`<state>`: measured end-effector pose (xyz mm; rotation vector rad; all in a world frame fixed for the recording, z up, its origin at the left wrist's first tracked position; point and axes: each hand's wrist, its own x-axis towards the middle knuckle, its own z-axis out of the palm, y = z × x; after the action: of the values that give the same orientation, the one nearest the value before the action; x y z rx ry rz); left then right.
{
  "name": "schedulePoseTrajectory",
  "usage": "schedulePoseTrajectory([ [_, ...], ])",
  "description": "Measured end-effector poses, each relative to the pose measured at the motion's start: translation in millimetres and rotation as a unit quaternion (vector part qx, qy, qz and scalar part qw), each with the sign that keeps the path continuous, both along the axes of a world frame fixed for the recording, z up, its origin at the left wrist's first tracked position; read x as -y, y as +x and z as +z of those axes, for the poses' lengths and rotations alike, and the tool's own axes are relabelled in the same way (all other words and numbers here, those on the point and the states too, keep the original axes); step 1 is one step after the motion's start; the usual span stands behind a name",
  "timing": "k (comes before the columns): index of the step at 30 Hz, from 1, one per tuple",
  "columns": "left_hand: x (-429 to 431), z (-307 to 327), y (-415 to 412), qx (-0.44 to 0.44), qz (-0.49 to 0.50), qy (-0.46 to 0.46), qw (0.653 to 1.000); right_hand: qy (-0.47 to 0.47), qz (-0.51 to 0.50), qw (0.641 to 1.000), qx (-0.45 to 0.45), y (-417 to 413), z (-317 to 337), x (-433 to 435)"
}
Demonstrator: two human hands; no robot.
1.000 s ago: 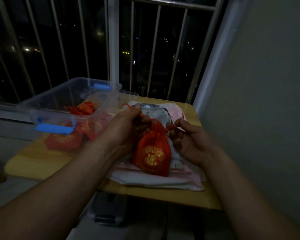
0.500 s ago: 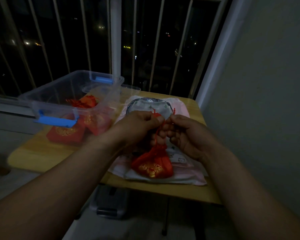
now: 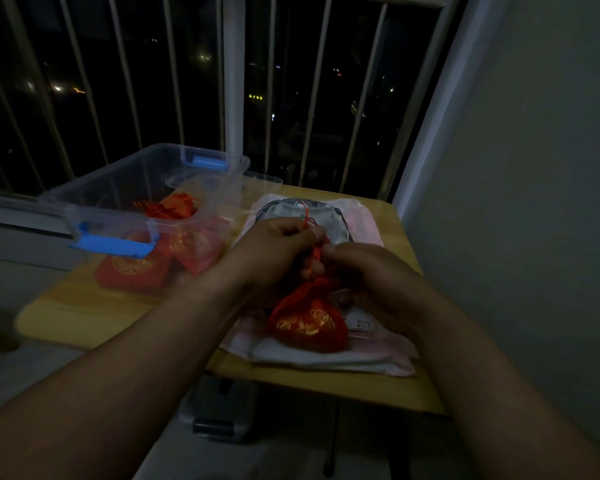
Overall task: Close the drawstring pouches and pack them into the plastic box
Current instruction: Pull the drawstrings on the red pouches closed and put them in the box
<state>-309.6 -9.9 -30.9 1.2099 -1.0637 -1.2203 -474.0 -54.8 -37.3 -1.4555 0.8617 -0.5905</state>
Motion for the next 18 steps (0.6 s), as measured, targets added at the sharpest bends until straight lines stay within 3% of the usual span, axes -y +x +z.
schedulePoseTrajectory([
  [9,6.3,-5.1,0.3,-0.038,0.018,-0.002,0.999,0.029,-0.022,0.999,-0.012,-2.8,-9.0,10.3],
  [18,13.6,-17.2,5.0,0.067,0.095,-0.059,0.991,0.082,-0.056,0.983,0.152,3.3,-10.8,11.1],
])
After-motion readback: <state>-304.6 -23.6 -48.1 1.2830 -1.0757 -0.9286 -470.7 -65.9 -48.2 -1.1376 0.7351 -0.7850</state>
